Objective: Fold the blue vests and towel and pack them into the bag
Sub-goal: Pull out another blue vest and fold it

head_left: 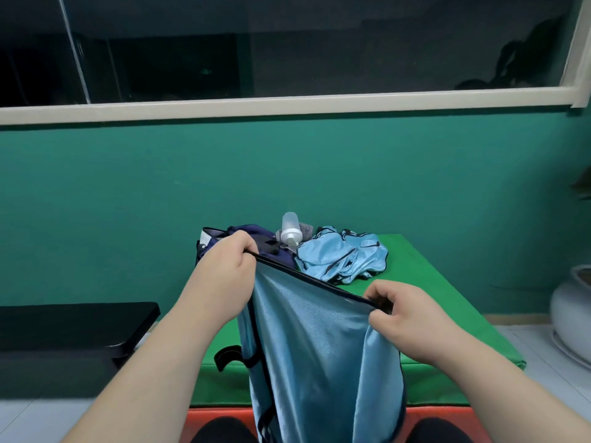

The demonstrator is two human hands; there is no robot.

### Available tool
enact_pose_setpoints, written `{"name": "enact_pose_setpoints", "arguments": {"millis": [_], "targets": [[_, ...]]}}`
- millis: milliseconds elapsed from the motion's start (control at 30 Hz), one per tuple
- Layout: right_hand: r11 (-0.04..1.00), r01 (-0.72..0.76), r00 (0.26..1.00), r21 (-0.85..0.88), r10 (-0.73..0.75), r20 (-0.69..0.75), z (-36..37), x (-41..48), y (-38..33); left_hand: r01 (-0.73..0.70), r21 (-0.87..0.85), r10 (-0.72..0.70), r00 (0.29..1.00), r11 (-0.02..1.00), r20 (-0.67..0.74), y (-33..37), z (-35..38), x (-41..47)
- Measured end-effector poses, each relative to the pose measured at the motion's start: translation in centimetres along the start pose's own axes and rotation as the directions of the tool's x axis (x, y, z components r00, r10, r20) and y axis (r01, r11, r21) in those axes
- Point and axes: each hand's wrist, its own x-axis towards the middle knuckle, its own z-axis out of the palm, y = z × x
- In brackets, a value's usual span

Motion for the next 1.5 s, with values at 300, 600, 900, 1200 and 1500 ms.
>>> {"name": "enact_pose_setpoints", "arguments": {"millis": [300,600,900,1200,1500], "targets": [[0.985,-0.002,1.0,-0.171,0.001,-0.01,-0.8,1.4,0.9,0.053,-0.005,-0.054,0.998,0.999,-0.044,-0.9,-0.1,1.2],[0.958,-0.042,0.999,-0.285,0.041,-0.007,-3.2,2.5,2.3,0.12,0.059,-0.114,0.989,0.991,-0.091,-3.2,-1.1,3.1],[0.928,-0.049,0.998,-0.369,0.03,-0.057,-8.4,4.5,3.6,0.142,0.108,-0.137,0.989,0.984,-0.049,-4.8,-0.8,6.0],[0.878,0.048,0.998,-0.476,-0.065,-0.018,-13.8,7.1,2.9,0.097,0.163,-0.088,0.994,0.982,-0.058,-4.0,-1.9,8.1],[0.883,0.014,0.991,-0.47,-0.076,-0.113,-18.3,9.0,1.0,0.013,0.182,-0.012,1.0,0.983,-0.006,-1.2,-4.1,11.2]]}}
